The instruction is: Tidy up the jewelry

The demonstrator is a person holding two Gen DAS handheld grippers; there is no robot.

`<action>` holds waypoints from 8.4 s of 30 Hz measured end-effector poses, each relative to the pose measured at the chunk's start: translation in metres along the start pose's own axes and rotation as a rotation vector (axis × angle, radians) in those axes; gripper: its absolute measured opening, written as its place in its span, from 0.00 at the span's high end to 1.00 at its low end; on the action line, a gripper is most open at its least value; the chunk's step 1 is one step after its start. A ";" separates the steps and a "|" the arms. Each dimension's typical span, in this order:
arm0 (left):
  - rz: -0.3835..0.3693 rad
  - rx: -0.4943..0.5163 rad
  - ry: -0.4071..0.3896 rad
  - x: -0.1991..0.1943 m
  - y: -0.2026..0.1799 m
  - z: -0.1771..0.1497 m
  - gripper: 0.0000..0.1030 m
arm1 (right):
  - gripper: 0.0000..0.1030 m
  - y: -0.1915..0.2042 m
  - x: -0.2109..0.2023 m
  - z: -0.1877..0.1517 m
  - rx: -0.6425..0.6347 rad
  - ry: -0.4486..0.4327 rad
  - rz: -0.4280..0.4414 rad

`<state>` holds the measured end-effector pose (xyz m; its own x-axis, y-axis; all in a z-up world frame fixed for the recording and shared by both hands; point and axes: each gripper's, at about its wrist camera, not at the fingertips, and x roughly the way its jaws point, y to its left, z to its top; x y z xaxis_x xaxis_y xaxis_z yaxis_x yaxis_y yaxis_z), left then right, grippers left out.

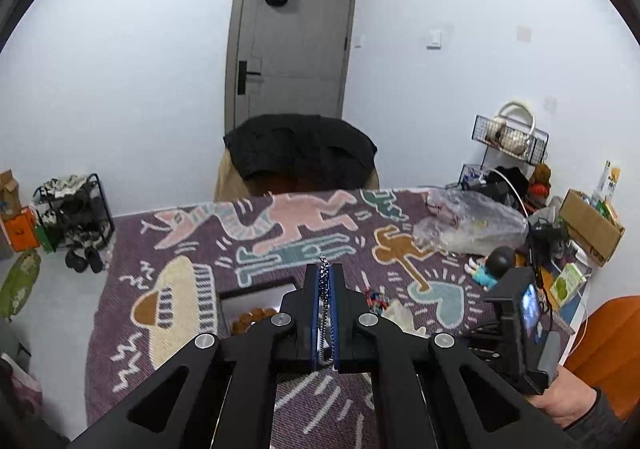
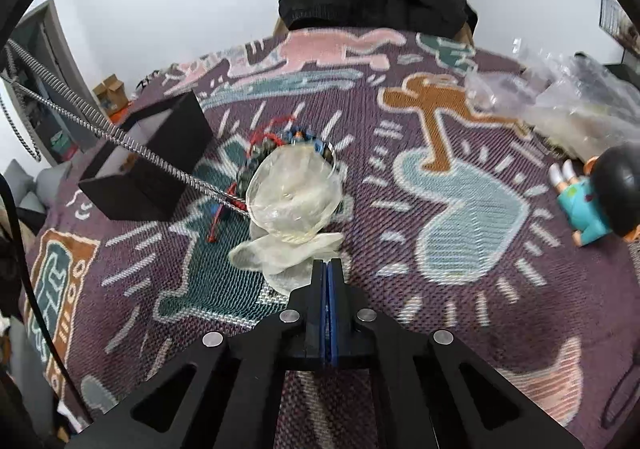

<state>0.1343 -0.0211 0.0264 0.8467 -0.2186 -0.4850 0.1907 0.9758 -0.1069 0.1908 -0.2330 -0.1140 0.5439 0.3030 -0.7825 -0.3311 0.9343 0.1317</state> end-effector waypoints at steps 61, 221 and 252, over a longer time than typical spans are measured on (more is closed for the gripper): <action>0.021 -0.069 0.068 0.056 0.067 0.042 0.94 | 0.98 0.060 -0.105 0.081 -0.063 -0.317 0.138; -0.210 -0.102 0.399 0.166 -0.014 -0.005 0.99 | 0.45 -0.006 0.048 0.042 0.113 0.039 0.036; -0.174 -0.178 0.224 0.082 0.050 0.025 0.99 | 0.91 0.040 -0.054 0.082 0.035 -0.205 0.127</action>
<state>0.2260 0.0101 0.0029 0.6752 -0.3953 -0.6227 0.2165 0.9133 -0.3450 0.2113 -0.1968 -0.0167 0.6457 0.4469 -0.6191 -0.3817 0.8912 0.2452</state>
